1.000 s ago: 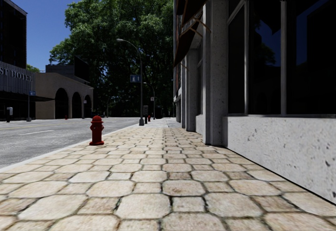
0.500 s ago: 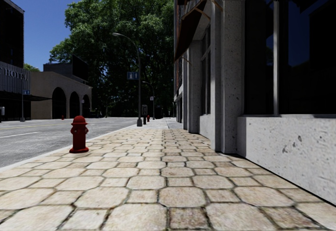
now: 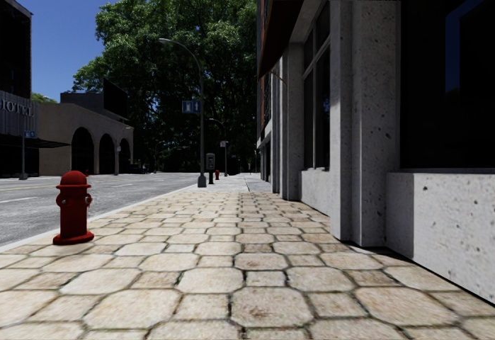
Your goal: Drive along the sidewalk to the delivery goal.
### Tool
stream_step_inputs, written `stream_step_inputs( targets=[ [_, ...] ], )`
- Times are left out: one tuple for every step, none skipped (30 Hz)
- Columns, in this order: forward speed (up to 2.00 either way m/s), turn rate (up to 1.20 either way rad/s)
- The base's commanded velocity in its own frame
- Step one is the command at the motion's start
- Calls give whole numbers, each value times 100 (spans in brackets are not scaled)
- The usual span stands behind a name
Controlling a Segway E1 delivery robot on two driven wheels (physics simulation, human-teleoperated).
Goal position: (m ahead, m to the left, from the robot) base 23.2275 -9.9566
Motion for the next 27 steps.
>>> stream_step_inputs(
  targets=[
    [200,0],
    [200,0],
    [200,0],
    [200,0],
    [200,0],
    [200,0],
    [200,0],
    [200,0],
    [200,0],
    [200,0],
    [200,0],
    [200,0],
    [200,0],
    [200,0],
    [200,0],
    [200,0],
    [200,0],
    [200,0],
    [200,0],
    [200,0],
    [200,0],
    [200,0],
    [200,0],
    [200,0],
    [200,0],
    [200,0],
    [200,0]
  ],
)
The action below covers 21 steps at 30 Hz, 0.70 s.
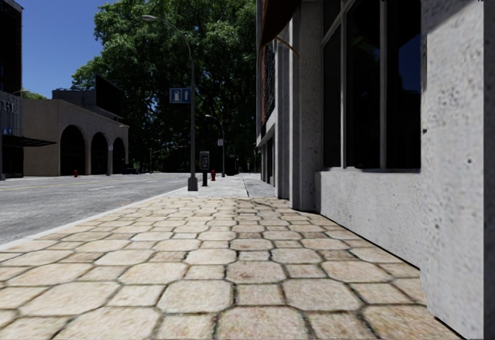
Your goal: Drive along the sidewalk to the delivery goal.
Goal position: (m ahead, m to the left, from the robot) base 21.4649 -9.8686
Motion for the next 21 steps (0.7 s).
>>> stream_step_inputs(
  targets=[
    [200,0],
    [200,0],
    [200,0],
    [200,0],
    [200,0],
    [200,0],
    [200,0],
    [200,0],
    [200,0],
    [200,0],
    [200,0],
    [200,0],
    [200,0],
    [200,0],
    [200,0],
    [200,0],
    [200,0],
    [200,0],
    [200,0],
    [200,48],
    [200,63]
  ],
)
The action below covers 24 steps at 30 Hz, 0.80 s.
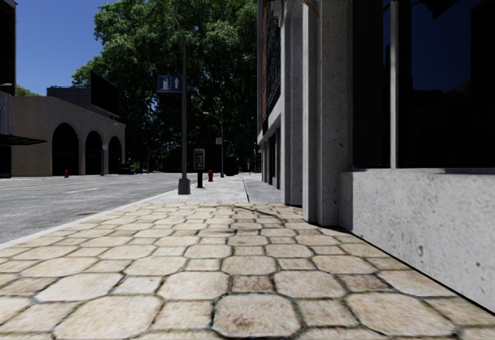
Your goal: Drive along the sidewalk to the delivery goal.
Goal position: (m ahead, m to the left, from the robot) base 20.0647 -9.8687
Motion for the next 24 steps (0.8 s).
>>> stream_step_inputs(
  targets=[
    [200,75],
    [200,79],
    [200,37],
    [200,1],
    [200,0],
    [200,0],
    [200,0],
    [200,0],
    [200,0],
    [200,0],
    [200,0],
    [200,0],
    [200,0],
    [200,0],
    [200,0],
    [200,0],
    [200,0],
    [200,0],
    [200,0],
    [200,0],
    [200,0],
    [200,0],
    [200,0],
    [200,0]
  ],
)
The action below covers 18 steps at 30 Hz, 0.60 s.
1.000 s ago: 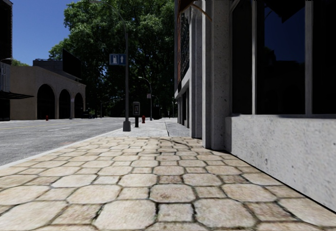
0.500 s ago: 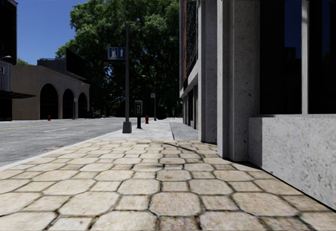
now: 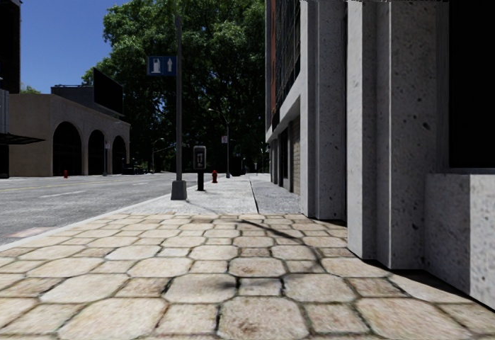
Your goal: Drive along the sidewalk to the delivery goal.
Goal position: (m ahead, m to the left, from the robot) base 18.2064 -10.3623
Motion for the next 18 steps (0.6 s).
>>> stream_step_inputs(
  targets=[
    [200,0],
    [200,0],
    [200,0],
    [200,0],
    [200,0],
    [200,0],
    [200,0],
    [200,0],
    [200,0],
    [200,0],
    [200,0],
    [200,0],
    [200,0],
    [200,0],
    [200,0],
    [200,0],
    [200,0],
    [200,0]
  ],
)
